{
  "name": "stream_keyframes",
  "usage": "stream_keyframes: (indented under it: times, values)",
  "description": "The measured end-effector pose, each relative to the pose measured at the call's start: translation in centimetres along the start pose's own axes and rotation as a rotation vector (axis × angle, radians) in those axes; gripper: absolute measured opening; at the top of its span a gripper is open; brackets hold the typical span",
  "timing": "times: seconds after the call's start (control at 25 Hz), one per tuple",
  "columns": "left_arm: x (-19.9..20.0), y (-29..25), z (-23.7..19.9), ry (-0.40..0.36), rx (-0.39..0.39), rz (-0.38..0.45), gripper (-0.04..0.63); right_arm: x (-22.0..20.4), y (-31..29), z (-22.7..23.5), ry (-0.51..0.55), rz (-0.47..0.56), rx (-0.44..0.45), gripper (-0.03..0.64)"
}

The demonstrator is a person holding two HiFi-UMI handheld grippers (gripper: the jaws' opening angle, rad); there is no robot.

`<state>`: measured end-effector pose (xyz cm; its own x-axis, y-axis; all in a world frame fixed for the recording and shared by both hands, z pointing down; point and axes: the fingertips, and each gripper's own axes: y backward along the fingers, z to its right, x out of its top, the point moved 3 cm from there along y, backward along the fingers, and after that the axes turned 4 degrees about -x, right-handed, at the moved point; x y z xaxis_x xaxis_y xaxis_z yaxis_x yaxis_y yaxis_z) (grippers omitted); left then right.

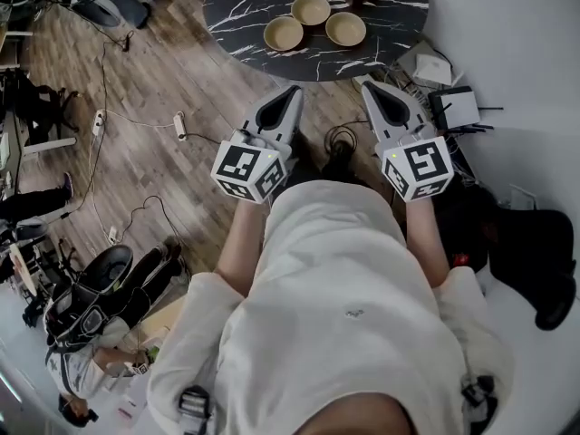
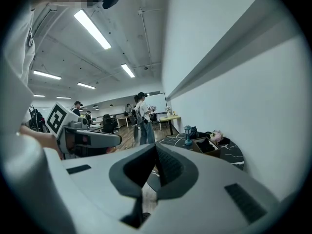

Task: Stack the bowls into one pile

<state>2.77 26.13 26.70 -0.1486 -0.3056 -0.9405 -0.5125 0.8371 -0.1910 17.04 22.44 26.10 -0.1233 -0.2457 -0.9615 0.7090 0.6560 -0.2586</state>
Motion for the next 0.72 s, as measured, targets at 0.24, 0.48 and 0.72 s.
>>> stream_keyframes:
  times: [0.24,0.48,0.72]
  values:
    - [-0.9,0.0,-1.2,-0.001,0.002,-0.049,0.006,-0.4,-1.6,-1.0,0.010,-0.026,0.011,0.003]
    - [-0.9,-0.4,-3.1,-0.005,-0.010,-0.070,0.006,-0.7,-4.2,-1.5,0.017,-0.054,0.007,0.003]
    - [0.3,-1.1,-6.6,-0.017,-0.035,-0.081,0.006,0.1,-7.5,-1.9,0.024,-0.077,-0.018,0.005]
